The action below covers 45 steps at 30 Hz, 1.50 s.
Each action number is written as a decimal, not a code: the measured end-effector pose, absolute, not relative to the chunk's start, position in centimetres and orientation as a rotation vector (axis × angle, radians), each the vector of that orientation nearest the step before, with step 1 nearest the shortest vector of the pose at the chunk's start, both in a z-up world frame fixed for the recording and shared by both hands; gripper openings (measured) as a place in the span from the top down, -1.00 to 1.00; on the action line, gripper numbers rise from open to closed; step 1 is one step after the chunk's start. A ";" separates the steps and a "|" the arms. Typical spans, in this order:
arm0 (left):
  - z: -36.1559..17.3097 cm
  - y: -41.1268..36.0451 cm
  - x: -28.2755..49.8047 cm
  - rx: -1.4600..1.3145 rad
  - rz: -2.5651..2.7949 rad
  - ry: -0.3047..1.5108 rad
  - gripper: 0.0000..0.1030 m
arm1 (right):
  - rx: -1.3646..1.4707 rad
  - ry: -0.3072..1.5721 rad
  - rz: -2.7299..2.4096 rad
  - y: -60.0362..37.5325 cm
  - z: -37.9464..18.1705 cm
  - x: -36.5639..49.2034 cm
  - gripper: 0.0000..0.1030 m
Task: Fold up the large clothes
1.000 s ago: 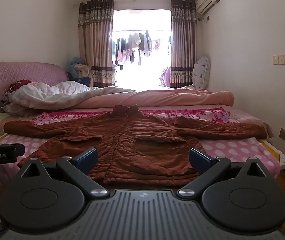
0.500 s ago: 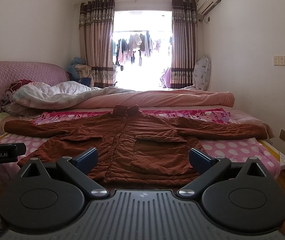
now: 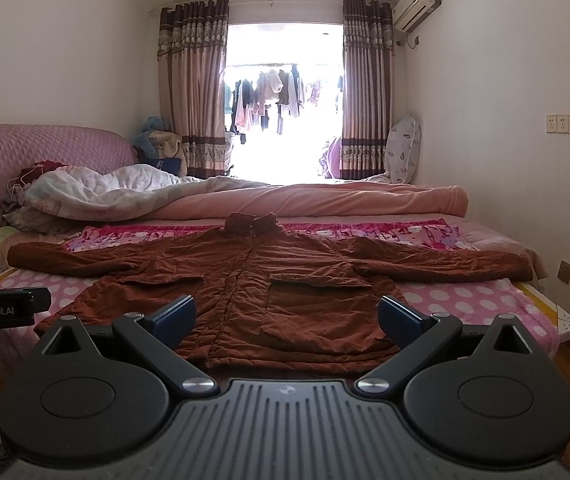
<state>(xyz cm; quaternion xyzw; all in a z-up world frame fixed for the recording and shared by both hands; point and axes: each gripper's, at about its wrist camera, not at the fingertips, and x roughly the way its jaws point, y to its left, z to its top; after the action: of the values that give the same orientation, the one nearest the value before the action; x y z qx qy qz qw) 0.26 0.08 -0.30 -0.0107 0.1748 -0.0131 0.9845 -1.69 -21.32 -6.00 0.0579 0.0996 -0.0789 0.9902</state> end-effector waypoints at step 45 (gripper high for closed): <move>-0.5 0.0 -0.1 -0.012 -0.013 0.344 -0.80 | 0.113 0.191 -0.157 -21.5 -6.2 -2.0 -1.00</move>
<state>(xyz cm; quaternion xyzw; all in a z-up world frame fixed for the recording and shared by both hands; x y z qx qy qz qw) -0.08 0.05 -0.46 -0.0060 0.1710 -0.0067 0.9852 -2.02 -21.55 -6.18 0.0561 0.0952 -0.0782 0.9908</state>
